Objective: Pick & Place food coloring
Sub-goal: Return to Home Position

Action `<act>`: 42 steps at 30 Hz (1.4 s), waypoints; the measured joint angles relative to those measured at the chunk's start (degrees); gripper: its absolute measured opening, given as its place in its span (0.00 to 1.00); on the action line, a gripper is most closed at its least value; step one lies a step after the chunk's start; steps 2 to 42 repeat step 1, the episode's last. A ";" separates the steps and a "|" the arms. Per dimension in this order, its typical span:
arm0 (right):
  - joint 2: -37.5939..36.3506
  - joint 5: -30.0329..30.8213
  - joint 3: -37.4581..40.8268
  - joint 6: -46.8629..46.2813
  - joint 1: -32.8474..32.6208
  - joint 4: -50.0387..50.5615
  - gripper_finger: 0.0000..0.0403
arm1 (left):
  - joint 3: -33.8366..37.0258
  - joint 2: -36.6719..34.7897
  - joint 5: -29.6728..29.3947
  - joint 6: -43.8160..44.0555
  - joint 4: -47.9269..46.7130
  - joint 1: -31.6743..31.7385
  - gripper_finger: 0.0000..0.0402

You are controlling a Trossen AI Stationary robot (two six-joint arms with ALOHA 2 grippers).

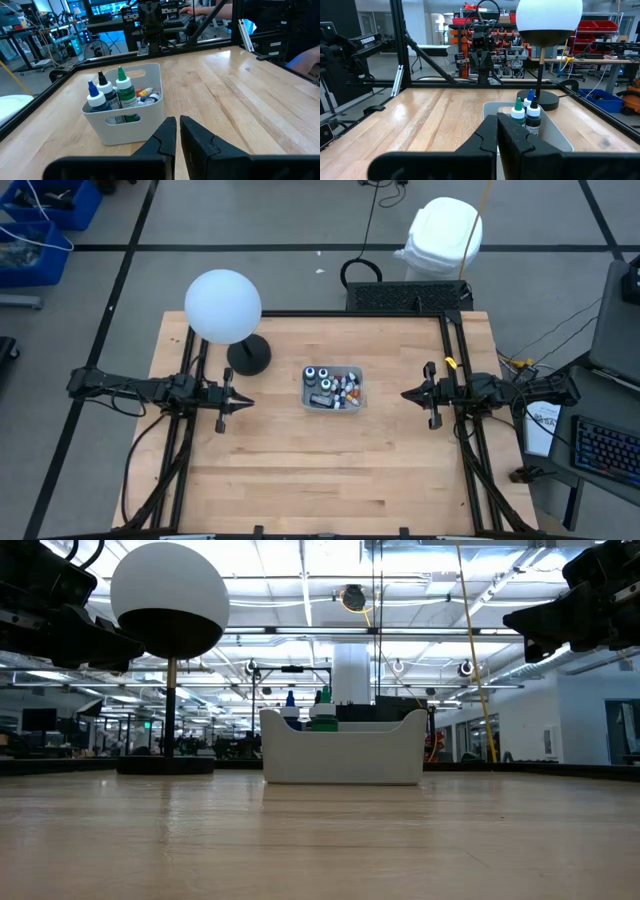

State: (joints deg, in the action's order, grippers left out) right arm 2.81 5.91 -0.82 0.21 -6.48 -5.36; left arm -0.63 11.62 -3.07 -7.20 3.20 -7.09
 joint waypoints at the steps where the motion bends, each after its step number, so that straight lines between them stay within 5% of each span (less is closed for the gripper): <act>1: 0.00 0.00 0.00 0.00 0.00 0.02 0.00 | -0.02 0.00 0.00 -0.02 0.00 0.00 0.08; 42: 0.00 0.00 0.00 0.00 0.00 0.02 0.00 | -0.02 0.00 0.00 -0.02 0.00 0.00 0.08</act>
